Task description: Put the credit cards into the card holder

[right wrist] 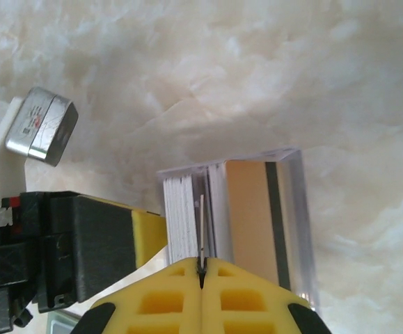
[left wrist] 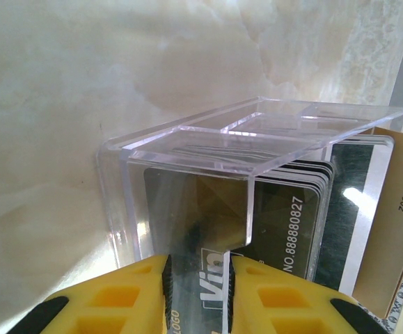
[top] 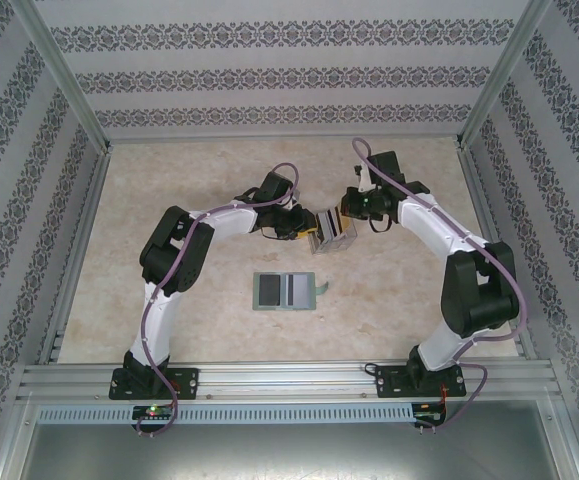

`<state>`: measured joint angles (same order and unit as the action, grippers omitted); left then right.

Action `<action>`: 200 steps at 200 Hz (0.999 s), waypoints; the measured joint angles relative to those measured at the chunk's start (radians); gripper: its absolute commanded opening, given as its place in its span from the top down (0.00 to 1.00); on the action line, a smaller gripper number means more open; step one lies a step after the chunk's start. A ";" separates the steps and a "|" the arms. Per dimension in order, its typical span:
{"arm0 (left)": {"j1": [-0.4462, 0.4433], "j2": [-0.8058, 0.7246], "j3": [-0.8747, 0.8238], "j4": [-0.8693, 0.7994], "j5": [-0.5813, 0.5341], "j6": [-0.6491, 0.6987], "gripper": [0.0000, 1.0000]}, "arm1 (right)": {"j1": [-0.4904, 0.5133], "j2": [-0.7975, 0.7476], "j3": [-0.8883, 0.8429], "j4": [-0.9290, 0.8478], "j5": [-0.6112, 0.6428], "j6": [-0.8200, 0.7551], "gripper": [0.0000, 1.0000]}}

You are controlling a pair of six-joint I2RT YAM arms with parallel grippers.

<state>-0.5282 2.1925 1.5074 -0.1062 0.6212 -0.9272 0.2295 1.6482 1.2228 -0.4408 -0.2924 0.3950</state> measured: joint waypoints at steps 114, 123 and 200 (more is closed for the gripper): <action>0.000 -0.004 -0.011 0.016 -0.001 0.000 0.73 | -0.047 -0.061 -0.053 -0.005 0.028 -0.021 1.00; 0.000 -0.004 -0.011 0.016 -0.001 0.000 0.73 | -0.038 -0.067 -0.052 0.001 0.016 -0.021 1.00; 0.000 -0.009 -0.023 0.024 -0.001 0.000 0.73 | 0.027 -0.013 -0.027 0.018 0.024 -0.030 1.00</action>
<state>-0.5282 2.1834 1.4849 -0.0826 0.6205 -0.9272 0.2569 1.6356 1.1957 -0.4229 -0.2680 0.3653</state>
